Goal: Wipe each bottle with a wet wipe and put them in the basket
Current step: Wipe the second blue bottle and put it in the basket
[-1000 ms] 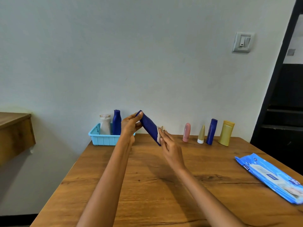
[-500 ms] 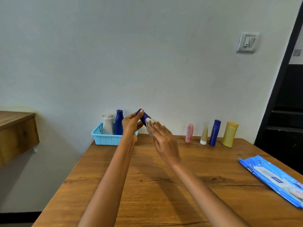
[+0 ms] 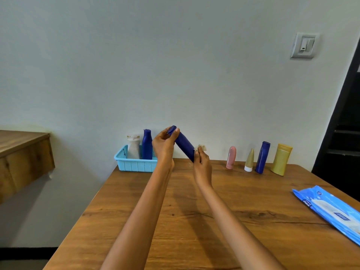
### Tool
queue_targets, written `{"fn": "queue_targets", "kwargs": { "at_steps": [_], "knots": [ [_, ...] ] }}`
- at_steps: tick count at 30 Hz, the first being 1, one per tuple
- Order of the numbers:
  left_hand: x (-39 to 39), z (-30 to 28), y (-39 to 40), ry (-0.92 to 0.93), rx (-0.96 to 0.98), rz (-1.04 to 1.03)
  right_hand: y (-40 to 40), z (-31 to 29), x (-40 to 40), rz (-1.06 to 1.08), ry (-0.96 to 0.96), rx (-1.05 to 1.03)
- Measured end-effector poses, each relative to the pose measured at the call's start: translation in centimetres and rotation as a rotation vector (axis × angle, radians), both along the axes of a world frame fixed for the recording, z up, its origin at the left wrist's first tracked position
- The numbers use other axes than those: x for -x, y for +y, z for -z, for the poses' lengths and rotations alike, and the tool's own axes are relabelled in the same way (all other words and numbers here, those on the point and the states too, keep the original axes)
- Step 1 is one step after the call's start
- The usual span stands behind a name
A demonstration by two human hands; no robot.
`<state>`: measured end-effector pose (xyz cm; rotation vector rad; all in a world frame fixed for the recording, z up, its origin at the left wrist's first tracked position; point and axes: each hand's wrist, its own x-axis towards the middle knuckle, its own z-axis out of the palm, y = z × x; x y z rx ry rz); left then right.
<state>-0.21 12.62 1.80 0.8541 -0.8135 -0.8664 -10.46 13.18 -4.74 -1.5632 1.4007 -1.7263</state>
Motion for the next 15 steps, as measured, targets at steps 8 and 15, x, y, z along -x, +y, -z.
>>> {"fn": "queue_targets", "kwargs": {
  "at_steps": [8, 15],
  "knots": [
    [0.1, 0.5, -0.1, -0.016, -0.011, -0.085, 1.6, 1.5, -2.6, 0.074, 0.079, 0.017],
    [1.1, 1.4, 0.2, -0.018, -0.030, -0.118, 2.4, 0.4, -3.1, -0.057, 0.151, 0.176]
  ]
}}
